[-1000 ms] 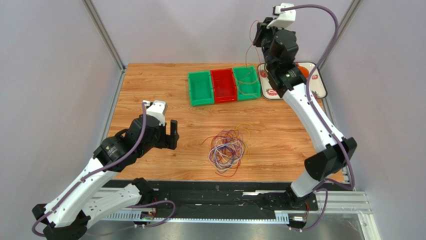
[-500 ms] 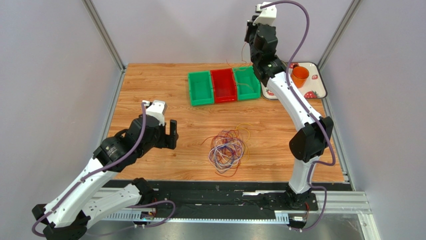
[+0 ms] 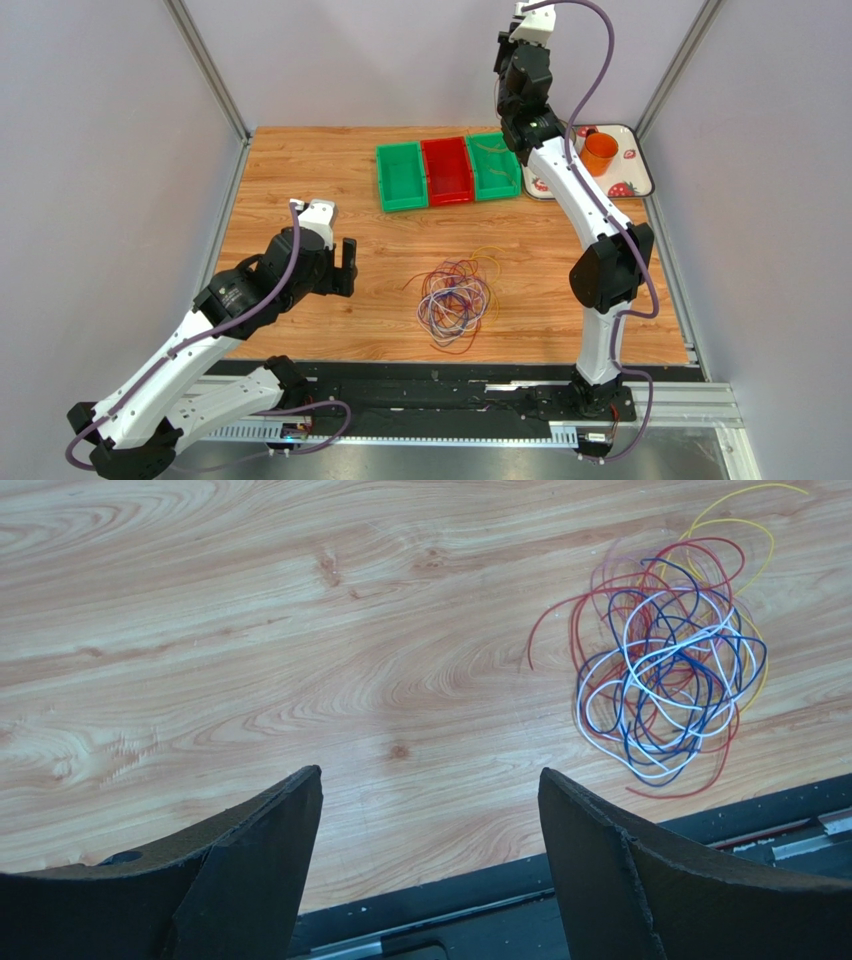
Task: Untangle the cables
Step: Place the cable in the bin.
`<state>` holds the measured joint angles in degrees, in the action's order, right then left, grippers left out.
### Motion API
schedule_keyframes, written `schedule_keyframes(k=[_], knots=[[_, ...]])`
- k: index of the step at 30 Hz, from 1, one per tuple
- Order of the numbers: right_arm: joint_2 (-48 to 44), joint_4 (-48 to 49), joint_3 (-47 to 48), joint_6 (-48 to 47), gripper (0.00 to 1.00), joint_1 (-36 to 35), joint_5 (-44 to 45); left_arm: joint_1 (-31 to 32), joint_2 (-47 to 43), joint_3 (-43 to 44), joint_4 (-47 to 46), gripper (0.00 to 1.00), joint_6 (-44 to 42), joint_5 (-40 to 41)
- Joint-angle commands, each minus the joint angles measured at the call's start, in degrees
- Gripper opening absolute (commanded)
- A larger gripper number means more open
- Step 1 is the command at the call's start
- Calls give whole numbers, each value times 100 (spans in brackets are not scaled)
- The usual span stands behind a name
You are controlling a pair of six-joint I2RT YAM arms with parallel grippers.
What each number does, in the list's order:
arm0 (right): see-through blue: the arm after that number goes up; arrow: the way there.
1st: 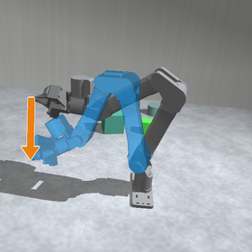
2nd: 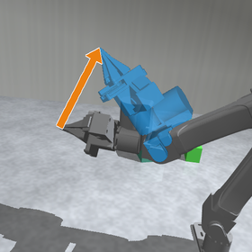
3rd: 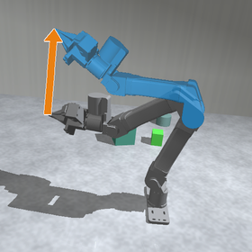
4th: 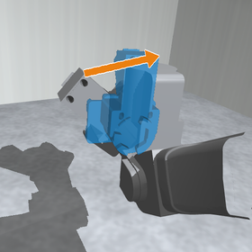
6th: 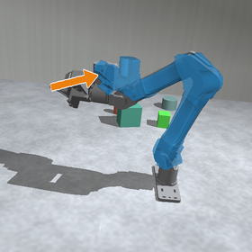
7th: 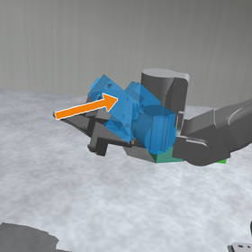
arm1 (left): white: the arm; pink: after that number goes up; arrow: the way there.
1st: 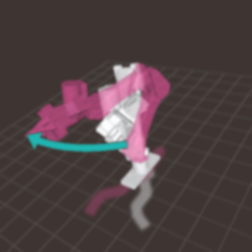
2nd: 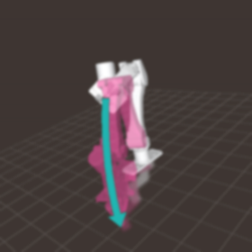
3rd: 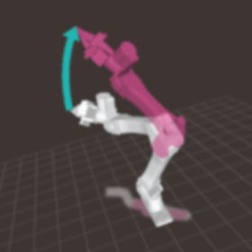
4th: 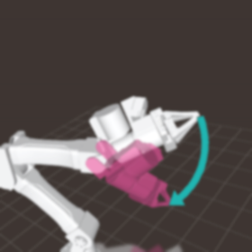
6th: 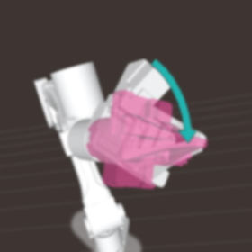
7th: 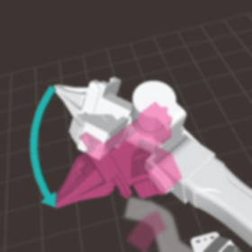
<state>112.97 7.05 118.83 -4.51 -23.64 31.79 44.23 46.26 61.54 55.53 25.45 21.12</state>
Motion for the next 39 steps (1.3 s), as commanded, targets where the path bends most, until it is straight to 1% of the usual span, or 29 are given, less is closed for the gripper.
schedule_keyframes(k=[1, 4, 8, 10, 12, 13, 18, 19, 26, 32, 36, 39], knots=[[94, 402, 53, -111, 0, 70, 249, 16, -3, 77, 37, 87, 134, 102], [155, 473, 9, -120, 0, 79, 187, 16, 23, 183, 388, 86, 459, 182], [269, 490, -17, -111, 0, 105, 275, 16, 41, 51, 476, 87, 539, 76], [279, 491, -105, 28, 0, 123, 293, 16, 111, 173, 538, 84, 452, -203], [261, 508, -333, 108, 0, 131, 214, 16, 199, 210, 652, 81, 460, -171], [235, 517, -412, 178, 0, 131, 205, 16, 199, 131, 626, 81, 539, 56], [85, 508, -939, 407, 0, 131, 91, 16, 226, 148, 547, 81, 513, 243], [59, 517, -1010, 564, 0, 131, 73, 16, 217, 139, 538, 81, 496, 226], [-99, 464, -1529, 899, 0, 140, -32, 16, 59, 69, 406, 81, 434, 120], [-91, 245, -1810, 1312, 0, 140, -295, 16, 6, 51, 371, 81, 408, 94], [164, -316, -1608, 1392, 0, 140, -323, 16, -29, 43, 345, 81, 399, 85], [200, -380, -1783, 1444, 0, 166, -401, 16, -56, 34, 336, 80, 390, 85]])
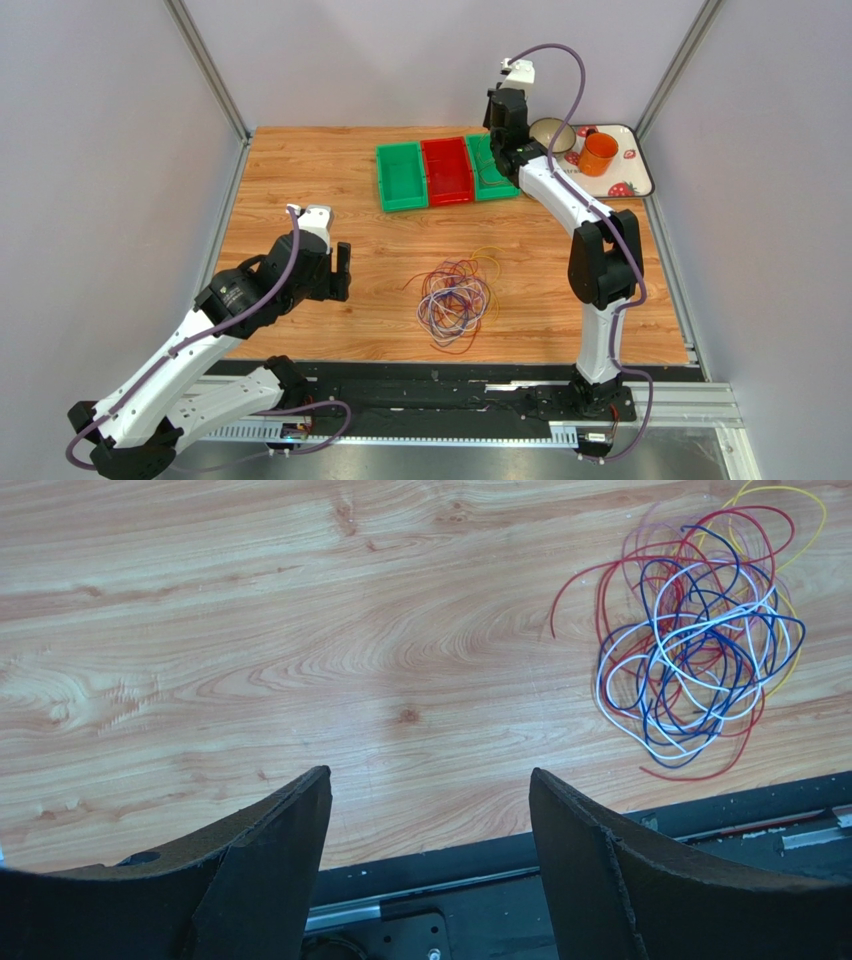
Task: Untangle the cables
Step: Place the cable in the bin.
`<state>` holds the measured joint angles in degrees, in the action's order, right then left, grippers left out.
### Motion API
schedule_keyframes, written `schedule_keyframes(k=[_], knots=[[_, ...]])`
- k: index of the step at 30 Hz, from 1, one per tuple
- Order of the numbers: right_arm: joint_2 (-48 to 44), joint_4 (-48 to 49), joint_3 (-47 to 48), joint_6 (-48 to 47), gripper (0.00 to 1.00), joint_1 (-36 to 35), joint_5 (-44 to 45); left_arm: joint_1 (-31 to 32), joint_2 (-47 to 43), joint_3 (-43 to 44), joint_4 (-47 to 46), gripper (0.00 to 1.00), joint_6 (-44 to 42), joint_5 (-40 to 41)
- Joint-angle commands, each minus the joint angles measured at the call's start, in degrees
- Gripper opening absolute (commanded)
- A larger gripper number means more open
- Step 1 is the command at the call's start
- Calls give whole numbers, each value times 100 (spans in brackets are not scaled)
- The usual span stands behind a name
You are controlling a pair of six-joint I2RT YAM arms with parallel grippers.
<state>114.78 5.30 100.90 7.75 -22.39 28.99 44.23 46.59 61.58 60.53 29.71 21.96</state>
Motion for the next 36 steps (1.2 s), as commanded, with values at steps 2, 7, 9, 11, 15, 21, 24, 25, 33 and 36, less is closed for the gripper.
schedule_keyframes(k=[2, 7, 9, 11, 15, 21, 24, 25, 33, 36], knots=[[-26, -196, -140, 341, 0, 120, -665, 7, -88, 29, -173, 80, -36, 2], [18, -442, -369, 333, 0, 279, -1387, -2, -88, 29, -173, 80, -45, -16], [114, -712, -361, 306, 0, 384, -1580, -2, -97, 29, -173, 80, -45, -25], [228, -933, -203, 202, 0, 472, -1783, -2, -89, 21, -182, 80, -53, -33], [326, -1189, -141, -27, 0, 525, -1423, -11, -106, 29, -191, 80, -62, -68], [632, -1321, 201, -81, 0, 525, -1651, -28, -115, 12, -226, 80, -80, -112], [966, -1409, 491, -45, 0, 517, -1713, -37, -115, 12, -226, 80, -89, -130], [1019, -1418, 544, -28, 0, 517, -1687, -37, -124, 12, -226, 80, -89, -130], [1590, -1295, 1053, -106, 0, 525, -1801, -72, -132, 3, -270, 80, -124, -191], [1749, -1365, 1309, -186, 0, 517, -1836, -98, -141, 3, -279, 80, -124, -200]])
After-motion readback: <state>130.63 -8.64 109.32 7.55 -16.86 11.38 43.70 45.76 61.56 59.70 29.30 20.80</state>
